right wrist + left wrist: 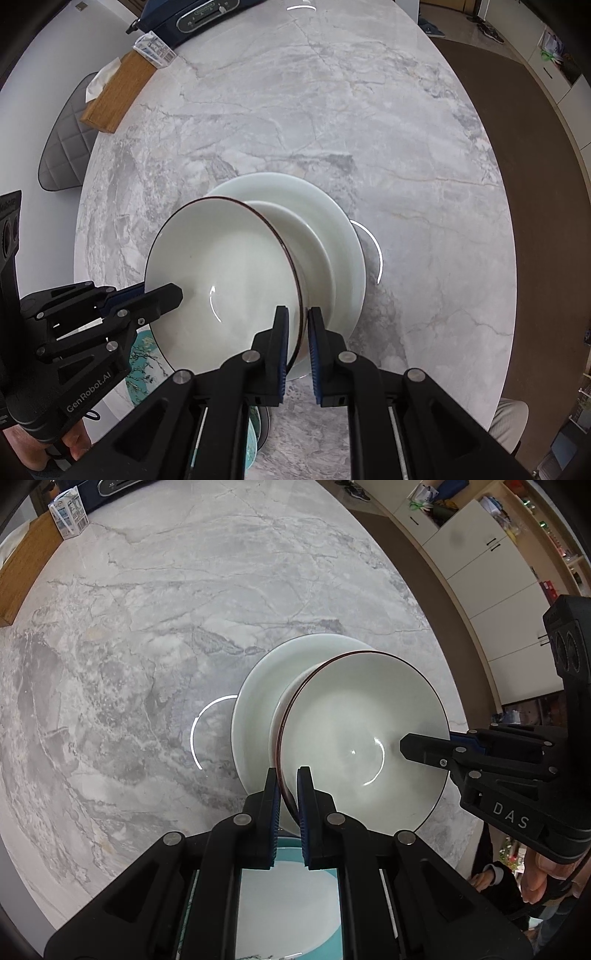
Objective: Organize plates and bowls
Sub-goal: 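Lift the dark-rimmed bowl and lower it into the nested white bowls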
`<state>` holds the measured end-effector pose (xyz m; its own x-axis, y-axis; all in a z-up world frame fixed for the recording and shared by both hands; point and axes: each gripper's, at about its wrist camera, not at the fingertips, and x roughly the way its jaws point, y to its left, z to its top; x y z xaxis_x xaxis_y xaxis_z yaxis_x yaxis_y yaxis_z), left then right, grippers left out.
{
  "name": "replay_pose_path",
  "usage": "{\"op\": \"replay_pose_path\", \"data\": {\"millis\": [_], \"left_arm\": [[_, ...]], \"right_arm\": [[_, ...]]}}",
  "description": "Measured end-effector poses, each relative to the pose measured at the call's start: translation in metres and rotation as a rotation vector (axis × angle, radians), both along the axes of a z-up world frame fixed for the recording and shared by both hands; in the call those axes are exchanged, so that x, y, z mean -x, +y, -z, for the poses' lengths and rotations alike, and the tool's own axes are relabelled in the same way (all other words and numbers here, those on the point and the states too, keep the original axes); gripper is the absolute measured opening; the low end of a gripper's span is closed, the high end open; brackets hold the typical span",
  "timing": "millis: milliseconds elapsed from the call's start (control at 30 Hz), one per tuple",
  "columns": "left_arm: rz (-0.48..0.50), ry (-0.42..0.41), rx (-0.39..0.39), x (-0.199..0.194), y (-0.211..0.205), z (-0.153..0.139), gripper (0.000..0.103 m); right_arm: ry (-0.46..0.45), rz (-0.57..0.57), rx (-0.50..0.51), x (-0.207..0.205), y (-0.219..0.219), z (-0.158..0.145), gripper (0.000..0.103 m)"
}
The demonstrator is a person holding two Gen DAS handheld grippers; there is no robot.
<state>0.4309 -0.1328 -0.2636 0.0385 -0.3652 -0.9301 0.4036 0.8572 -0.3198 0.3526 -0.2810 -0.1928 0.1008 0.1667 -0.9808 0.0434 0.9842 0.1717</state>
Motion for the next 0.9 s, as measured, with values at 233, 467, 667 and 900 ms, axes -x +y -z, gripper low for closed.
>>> {"op": "replay_pose_path", "data": {"millis": [233, 467, 667, 900], "left_arm": [[0.005, -0.040, -0.028, -0.002, -0.004, -0.001, 0.007], [0.023, -0.112, -0.085, 0.001, -0.013, -0.002, 0.008], [0.028, -0.130, -0.105, 0.003, -0.014, 0.000, 0.009], [0.013, -0.135, -0.078, 0.005, -0.009, 0.001, 0.030]], "right_arm": [[0.003, -0.009, 0.021, -0.001, 0.002, 0.009, 0.012], [0.001, -0.004, 0.023, -0.002, 0.002, 0.009, 0.012], [0.006, -0.010, 0.027, -0.004, 0.006, 0.008, 0.021], [-0.006, -0.021, 0.030, -0.004, 0.013, 0.006, 0.041]]}}
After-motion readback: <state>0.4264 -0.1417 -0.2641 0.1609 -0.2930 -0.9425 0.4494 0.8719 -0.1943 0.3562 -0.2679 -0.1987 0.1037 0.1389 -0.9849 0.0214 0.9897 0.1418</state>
